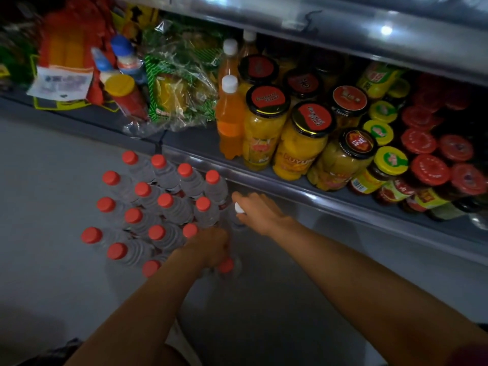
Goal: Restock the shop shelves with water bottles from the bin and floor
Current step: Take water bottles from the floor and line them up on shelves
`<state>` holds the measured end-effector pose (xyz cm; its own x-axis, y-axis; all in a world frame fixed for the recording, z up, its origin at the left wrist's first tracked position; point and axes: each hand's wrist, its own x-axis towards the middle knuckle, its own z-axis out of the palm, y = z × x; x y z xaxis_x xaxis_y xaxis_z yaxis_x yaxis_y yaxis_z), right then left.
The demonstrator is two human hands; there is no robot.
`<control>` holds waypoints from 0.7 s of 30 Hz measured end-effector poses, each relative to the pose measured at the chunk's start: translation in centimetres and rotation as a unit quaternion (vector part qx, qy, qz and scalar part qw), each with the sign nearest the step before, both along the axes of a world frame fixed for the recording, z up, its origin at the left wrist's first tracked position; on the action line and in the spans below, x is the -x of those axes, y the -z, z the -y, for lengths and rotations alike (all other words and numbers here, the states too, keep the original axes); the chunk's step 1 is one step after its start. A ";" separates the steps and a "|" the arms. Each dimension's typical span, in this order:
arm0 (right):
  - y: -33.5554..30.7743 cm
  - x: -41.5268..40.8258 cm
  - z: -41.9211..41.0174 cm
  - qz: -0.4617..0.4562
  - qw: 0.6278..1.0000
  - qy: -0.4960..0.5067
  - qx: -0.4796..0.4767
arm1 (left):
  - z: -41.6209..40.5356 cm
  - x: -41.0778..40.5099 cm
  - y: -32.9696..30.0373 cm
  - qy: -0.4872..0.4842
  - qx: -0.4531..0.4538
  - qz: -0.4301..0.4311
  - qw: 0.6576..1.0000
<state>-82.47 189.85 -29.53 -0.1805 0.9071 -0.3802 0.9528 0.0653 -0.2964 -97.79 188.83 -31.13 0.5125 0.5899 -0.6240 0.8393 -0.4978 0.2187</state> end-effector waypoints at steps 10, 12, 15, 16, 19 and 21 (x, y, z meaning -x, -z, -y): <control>-4.7 -3.1 3.4 -0.070 0.993 0.070 -0.061 | 0.8 -1.0 -4.3 0.009 -0.057 0.047 0.997; -6.6 -3.8 4.3 -0.081 0.989 0.080 -0.090 | 1.1 -1.5 -5.8 0.021 -0.070 0.065 0.995; -9.9 -4.8 5.9 -0.082 0.983 0.095 -0.134 | 1.7 -2.7 -8.5 0.039 -0.111 0.081 0.990; -11.0 -5.2 6.4 -0.081 0.980 0.102 -0.149 | 1.9 -3.1 -9.5 0.044 -0.126 0.087 0.987; -14.5 -6.5 7.9 -0.082 0.971 0.127 -0.185 | 2.5 -4.3 -12.8 0.061 -0.156 0.131 0.977; -16.9 -7.6 9.1 -0.079 0.964 0.144 -0.208 | 2.8 -5.2 -15.0 0.079 -0.188 0.145 0.968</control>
